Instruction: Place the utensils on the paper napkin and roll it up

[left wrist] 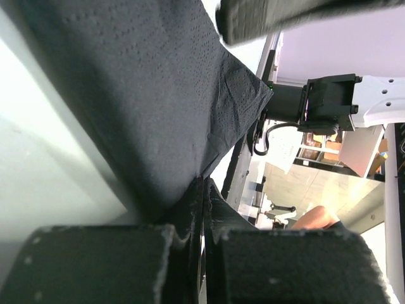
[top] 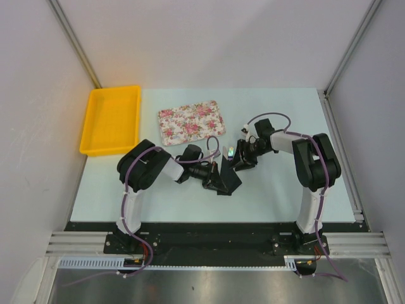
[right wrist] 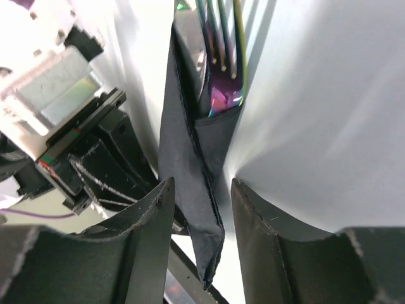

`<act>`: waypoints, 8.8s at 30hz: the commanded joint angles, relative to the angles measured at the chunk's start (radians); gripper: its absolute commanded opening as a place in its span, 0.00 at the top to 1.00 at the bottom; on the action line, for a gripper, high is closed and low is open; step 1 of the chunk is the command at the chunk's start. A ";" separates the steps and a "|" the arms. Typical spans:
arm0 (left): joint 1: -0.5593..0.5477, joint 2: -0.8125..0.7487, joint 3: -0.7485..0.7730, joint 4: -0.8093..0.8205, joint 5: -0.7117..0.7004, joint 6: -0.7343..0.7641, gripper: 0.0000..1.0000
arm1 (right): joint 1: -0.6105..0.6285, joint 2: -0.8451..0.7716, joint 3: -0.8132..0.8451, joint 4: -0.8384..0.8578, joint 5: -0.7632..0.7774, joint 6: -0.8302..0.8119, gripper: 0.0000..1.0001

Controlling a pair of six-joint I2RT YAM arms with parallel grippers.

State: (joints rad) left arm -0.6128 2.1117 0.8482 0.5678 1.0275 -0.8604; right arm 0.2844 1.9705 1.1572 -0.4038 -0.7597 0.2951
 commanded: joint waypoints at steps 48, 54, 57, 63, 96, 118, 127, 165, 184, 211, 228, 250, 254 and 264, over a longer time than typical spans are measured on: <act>0.262 -0.984 0.230 -0.812 -0.670 0.934 0.00 | 0.022 -0.288 0.194 -0.004 -0.108 -0.138 1.00; 0.262 -1.119 0.128 -0.768 -0.420 0.873 0.00 | 0.078 -0.424 0.317 -0.145 -0.135 -0.292 1.00; 0.262 -1.202 0.103 -0.753 -0.391 0.877 0.00 | 0.111 -0.519 0.326 -0.155 -0.150 -0.332 1.00; 0.263 -1.291 0.045 -0.639 -0.166 0.816 0.00 | 0.215 -0.702 0.305 -0.130 -0.115 -0.382 1.00; -0.091 -1.089 0.029 -0.215 -0.127 0.528 0.46 | 0.478 -0.894 0.202 -0.044 0.069 -0.396 1.00; -0.074 -1.101 -0.009 -0.164 -0.104 0.477 1.00 | 0.489 -0.924 0.162 0.026 0.080 -0.332 0.98; 0.018 -1.096 -0.018 -0.051 -0.073 0.354 1.00 | 0.486 -0.972 0.122 -0.075 0.143 -0.346 0.27; 0.001 -1.075 0.052 0.210 0.066 0.090 1.00 | 0.357 -0.886 0.026 -0.038 -0.041 -0.557 1.00; -0.047 -1.023 0.063 0.227 0.011 0.046 1.00 | 0.463 -0.881 -0.056 0.154 0.060 -0.531 1.00; 0.116 -0.998 0.175 -0.258 -0.486 0.252 1.00 | 0.340 -0.914 0.026 0.244 0.310 -0.114 0.40; 0.116 -1.016 0.144 -0.066 -0.330 0.124 1.00 | 0.423 -0.834 -0.030 0.393 0.244 -0.177 0.37; 0.091 -0.993 0.143 0.136 -0.149 0.031 1.00 | 0.420 -0.858 -0.068 0.445 0.037 -0.093 0.63; 0.088 -0.992 0.147 0.147 -0.142 0.023 1.00 | 0.423 -0.855 -0.068 0.453 0.011 -0.073 0.71; 0.088 -0.995 0.143 0.086 -0.173 0.052 1.00 | 0.427 -0.855 -0.041 0.444 0.040 -0.047 1.00</act>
State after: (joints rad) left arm -0.5121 1.1282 0.9707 0.6334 0.9268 -0.8120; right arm 0.7036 1.1213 1.0950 0.0307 -0.7673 0.2367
